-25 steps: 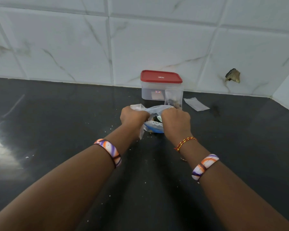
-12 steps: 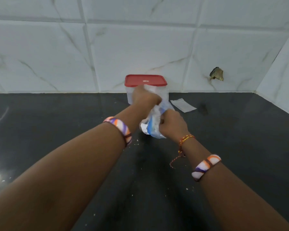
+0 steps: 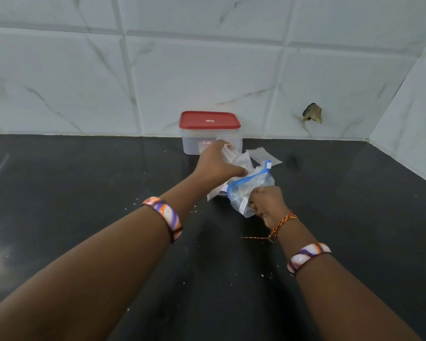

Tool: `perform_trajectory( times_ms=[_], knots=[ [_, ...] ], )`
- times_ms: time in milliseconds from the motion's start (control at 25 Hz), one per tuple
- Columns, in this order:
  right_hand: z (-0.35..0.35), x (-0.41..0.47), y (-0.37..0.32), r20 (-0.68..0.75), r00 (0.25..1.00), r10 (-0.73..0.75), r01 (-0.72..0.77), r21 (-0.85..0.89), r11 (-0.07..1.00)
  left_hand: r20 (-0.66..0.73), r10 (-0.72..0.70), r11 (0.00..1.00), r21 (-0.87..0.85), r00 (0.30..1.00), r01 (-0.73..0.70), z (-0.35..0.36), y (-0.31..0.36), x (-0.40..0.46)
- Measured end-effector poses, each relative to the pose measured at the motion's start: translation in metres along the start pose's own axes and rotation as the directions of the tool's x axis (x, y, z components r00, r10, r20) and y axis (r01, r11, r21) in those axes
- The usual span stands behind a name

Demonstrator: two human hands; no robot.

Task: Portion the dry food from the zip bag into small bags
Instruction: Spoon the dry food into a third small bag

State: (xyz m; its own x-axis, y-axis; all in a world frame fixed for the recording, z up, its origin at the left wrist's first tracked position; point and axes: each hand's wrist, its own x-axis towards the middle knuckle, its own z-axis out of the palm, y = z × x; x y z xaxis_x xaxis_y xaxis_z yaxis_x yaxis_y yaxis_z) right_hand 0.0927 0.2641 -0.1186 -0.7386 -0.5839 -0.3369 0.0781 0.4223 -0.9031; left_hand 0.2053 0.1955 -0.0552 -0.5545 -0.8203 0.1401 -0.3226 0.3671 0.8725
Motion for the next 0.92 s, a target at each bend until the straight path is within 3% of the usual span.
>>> perform_trajectory(
  times_ms=[320,920],
  knots=[
    [-0.037,-0.012,0.014,-0.071,0.997,0.022,-0.02,0.03,0.999,0.026,-0.112,0.984,-0.138,0.993,0.114,0.023,-0.014,-0.048],
    [-0.089,-0.031,0.021,0.016,0.999,0.041,-0.042,0.039,0.998,-0.011,-0.069,0.996,0.064,0.998,0.069,0.043,-0.029,-0.078]
  ],
)
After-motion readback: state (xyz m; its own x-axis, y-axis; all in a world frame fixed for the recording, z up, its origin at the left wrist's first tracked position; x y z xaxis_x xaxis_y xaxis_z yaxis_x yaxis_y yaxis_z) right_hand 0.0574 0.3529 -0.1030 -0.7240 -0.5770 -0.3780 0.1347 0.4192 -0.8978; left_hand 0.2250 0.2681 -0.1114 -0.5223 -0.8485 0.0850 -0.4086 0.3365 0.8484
